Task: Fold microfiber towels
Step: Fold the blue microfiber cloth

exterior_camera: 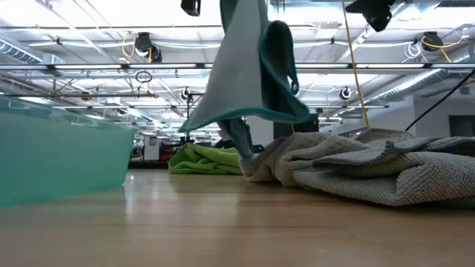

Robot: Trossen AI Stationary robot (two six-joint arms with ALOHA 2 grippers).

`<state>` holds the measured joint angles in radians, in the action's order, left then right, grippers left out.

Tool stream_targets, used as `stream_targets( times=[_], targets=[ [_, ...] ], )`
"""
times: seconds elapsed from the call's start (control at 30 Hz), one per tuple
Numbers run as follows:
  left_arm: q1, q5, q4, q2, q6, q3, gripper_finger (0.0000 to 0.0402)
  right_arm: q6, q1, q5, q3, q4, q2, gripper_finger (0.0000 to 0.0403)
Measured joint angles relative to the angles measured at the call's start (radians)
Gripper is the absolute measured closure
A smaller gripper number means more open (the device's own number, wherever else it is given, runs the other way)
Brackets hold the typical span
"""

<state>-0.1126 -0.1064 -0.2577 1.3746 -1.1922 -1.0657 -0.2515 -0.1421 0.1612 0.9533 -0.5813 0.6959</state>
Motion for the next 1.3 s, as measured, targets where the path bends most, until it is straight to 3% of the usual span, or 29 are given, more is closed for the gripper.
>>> stream_targets(
  times=[0.17,0.3,0.47,0.8,1.0,1.13,1.3],
  targets=[
    [-0.006,-0.008,0.000,0.000,-0.018,0.000,0.0392,0.003,0.000,-0.002,-0.005,0.005,0.005,0.0236],
    [0.000,0.064,0.000,0.000,-0.015,0.000,0.0392,0.003,0.000,0.001,-0.005,0.042,0.052,0.0236],
    [0.022,0.133,0.032,0.000,0.012,0.000,0.0392,-0.002,0.005,0.072,-0.006,0.194,0.139,0.0230],
    [0.128,0.281,0.054,-0.001,0.031,0.000,0.0392,-0.101,0.061,0.077,0.048,0.508,0.366,0.0230],
    [0.193,0.316,0.034,-0.015,0.013,0.001,0.0392,-0.170,0.069,0.076,0.106,0.569,0.465,0.0242],
    [0.211,0.343,0.025,-0.029,0.113,-0.001,0.0392,-0.194,0.058,0.069,0.123,0.573,0.473,0.0260],
    [0.216,0.377,0.062,-0.032,0.092,0.000,0.0392,-0.336,0.040,0.048,0.123,0.516,0.468,0.0274]
  ],
)
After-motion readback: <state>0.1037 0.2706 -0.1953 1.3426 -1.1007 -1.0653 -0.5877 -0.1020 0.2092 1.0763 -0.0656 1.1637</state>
